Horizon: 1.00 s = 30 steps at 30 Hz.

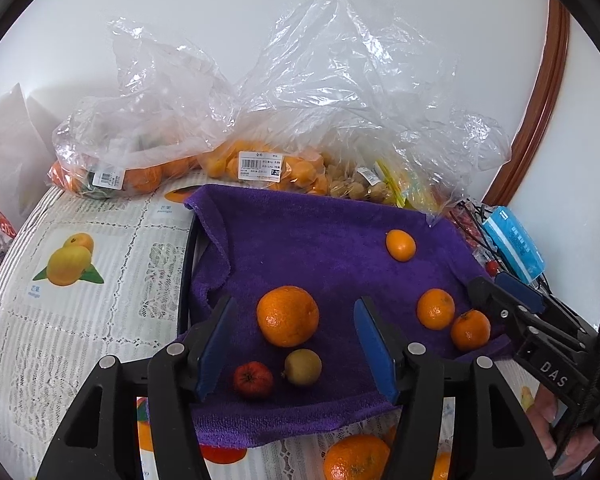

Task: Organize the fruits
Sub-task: 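Lift both open tools away from the towel toward the loose oranges, then grasp an orange with the right tool while the left grasps a large orange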

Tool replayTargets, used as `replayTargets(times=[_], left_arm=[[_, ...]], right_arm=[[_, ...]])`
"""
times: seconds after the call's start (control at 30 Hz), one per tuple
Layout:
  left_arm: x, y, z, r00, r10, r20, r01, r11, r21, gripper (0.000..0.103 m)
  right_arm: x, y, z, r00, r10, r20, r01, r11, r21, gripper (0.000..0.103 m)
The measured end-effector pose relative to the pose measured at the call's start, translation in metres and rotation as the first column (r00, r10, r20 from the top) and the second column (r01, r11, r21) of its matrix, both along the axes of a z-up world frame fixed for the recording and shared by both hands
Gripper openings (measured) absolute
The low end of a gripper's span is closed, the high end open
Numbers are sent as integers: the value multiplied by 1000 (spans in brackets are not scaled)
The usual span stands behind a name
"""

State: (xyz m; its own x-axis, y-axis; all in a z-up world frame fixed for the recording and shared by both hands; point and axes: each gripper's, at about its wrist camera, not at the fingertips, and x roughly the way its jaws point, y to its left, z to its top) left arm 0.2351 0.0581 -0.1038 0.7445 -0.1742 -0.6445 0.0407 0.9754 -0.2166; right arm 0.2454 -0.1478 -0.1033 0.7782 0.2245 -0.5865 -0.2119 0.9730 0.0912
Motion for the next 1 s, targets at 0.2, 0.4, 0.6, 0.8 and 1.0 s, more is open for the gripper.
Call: replayTargets(times=[0.2, 0.4, 0.6, 0.8, 1.0], left_arm=[[-21, 3, 6, 1000, 3, 9, -3, 1000, 9, 59], [-51, 11, 5, 1000, 28, 13, -28, 997, 78, 58], [-82, 25, 7, 999, 54, 6, -54, 997, 63, 59], [-102, 34, -1, 998, 65, -26, -65, 998, -1, 59], [-119, 36, -4, 997, 66, -41, -66, 998, -3, 59]], right_arm=[[-24, -7, 10, 1000, -13, -21, 14, 1000, 20, 57], [-54, -11, 7, 999, -22, -44, 22, 1000, 2, 57], [-89, -8, -3, 996, 8, -88, -7, 1000, 4, 57], [-121, 2, -26, 987, 62, -147, -65, 998, -11, 57], [-132, 5, -48, 977, 92, -194, -92, 996, 9, 56]])
